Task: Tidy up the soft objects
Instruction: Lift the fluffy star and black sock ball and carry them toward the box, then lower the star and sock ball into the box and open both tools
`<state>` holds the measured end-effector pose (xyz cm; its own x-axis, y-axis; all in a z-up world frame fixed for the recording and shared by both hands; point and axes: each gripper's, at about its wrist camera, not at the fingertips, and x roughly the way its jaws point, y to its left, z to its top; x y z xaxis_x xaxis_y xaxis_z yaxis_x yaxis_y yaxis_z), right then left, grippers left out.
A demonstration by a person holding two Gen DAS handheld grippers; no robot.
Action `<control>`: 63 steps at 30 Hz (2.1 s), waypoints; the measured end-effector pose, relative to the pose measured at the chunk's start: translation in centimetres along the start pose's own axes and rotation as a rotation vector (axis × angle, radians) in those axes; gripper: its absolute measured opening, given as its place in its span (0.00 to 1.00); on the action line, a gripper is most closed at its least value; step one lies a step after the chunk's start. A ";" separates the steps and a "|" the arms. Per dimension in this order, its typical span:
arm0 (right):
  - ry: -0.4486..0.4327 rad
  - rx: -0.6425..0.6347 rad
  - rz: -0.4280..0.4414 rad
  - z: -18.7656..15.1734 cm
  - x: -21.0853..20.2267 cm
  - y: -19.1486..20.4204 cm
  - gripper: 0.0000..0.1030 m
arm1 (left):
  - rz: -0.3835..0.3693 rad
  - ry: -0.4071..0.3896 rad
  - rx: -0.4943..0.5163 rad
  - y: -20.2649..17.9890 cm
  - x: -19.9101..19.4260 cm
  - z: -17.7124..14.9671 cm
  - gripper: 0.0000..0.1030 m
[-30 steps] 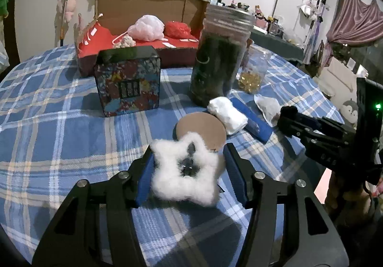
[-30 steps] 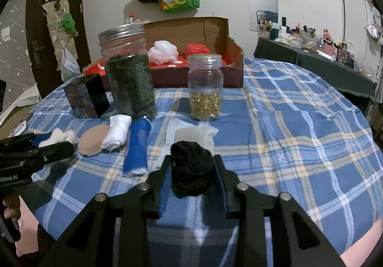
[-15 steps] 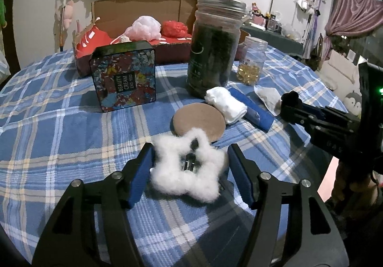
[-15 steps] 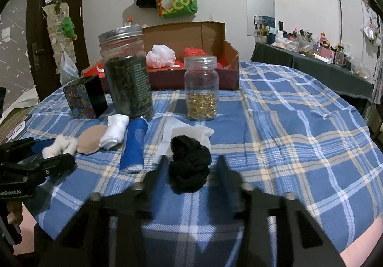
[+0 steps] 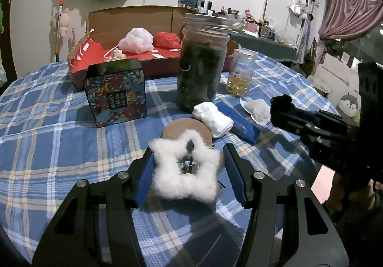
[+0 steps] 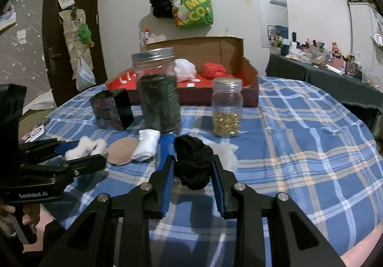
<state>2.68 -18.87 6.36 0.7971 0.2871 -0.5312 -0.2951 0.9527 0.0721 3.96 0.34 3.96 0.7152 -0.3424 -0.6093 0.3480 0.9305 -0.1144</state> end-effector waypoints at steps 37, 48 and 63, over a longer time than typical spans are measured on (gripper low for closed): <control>-0.026 -0.024 -0.050 8.4 2.1 -3.4 0.31 | 0.074 -0.074 -0.007 5.2 -0.5 10.4 0.52; 0.063 -0.028 0.066 12.0 5.7 -5.2 0.31 | 0.004 0.020 0.024 7.0 2.9 14.3 0.52; 0.331 -0.107 0.293 17.5 15.1 -5.3 0.31 | -0.108 0.285 0.066 8.8 12.4 19.4 0.52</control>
<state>25.51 -17.80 12.70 0.4658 0.4795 -0.7437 -0.5501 0.8152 0.1811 27.68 1.78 10.65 0.4764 -0.3796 -0.7930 0.4580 0.8771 -0.1448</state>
